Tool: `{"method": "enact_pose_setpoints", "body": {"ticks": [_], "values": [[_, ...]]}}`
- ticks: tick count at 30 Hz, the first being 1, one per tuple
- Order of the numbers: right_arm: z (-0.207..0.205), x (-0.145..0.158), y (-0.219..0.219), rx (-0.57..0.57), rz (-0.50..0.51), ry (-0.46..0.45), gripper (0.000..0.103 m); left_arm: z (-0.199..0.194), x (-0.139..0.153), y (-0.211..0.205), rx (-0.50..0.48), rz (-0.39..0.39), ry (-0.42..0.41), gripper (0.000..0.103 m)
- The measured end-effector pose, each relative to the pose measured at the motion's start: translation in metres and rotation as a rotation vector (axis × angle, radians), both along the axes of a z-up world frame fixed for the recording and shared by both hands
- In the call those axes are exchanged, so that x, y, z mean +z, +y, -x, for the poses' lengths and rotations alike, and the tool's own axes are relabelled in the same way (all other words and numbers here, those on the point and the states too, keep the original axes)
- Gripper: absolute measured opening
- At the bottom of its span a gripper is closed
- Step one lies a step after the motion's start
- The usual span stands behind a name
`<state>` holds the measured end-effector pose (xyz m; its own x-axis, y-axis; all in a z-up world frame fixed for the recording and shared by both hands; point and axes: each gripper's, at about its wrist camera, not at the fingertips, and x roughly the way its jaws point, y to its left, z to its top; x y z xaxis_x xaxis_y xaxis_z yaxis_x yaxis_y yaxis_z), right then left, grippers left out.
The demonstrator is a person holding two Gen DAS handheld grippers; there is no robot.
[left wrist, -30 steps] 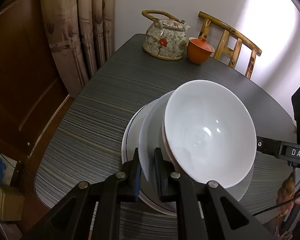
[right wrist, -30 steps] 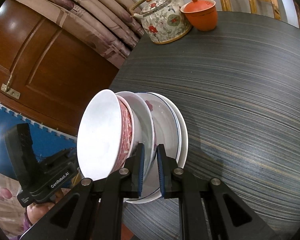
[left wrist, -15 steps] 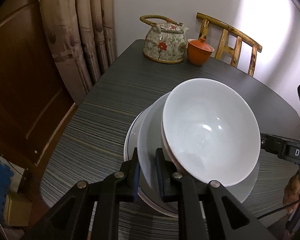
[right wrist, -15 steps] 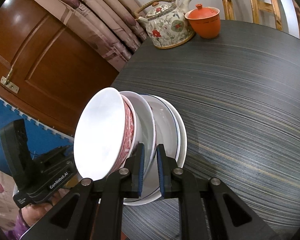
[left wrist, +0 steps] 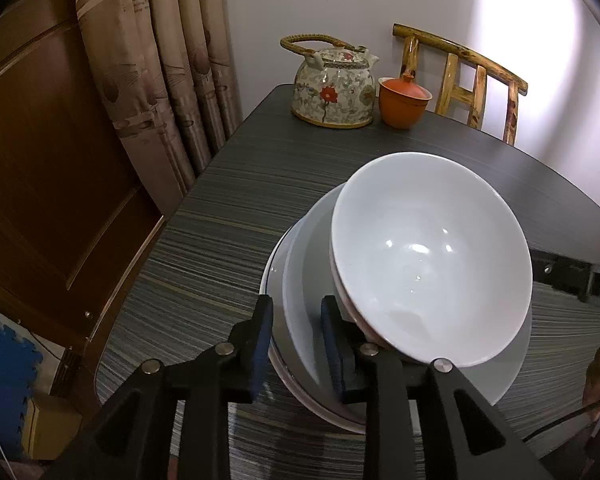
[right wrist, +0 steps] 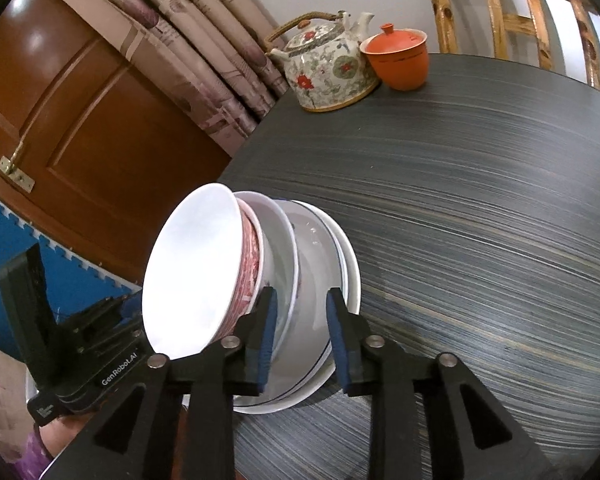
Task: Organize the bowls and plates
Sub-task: 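Open both grippers and pull back from the stacked dishes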
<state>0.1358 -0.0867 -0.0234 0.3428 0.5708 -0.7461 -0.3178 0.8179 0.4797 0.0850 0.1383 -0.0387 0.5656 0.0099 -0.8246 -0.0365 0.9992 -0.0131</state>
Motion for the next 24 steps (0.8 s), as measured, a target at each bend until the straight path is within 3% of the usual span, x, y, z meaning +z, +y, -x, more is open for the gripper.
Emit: {"method": "enact_pose_setpoints", "body": {"ticks": [4, 10, 18, 24], "values": [[0.005, 0.006, -0.002, -0.022, 0.003, -0.038, 0.027, 0.001, 0.003, -0.003, -0.005, -0.027, 0.0, 0.026], [0.021, 0.022, -0.011, -0.047, -0.007, -0.116, 0.038, 0.007, 0.009, -0.003, -0.003, -0.053, -0.009, 0.029], [0.037, 0.023, -0.015, -0.031, -0.033, -0.111, 0.04, 0.02, 0.029, -0.004, -0.005, -0.129, -0.054, 0.03], [0.056, 0.036, -0.018, -0.039, -0.045, -0.166, 0.04, 0.044, 0.052, -0.004, 0.019, -0.11, -0.096, 0.03]]}}
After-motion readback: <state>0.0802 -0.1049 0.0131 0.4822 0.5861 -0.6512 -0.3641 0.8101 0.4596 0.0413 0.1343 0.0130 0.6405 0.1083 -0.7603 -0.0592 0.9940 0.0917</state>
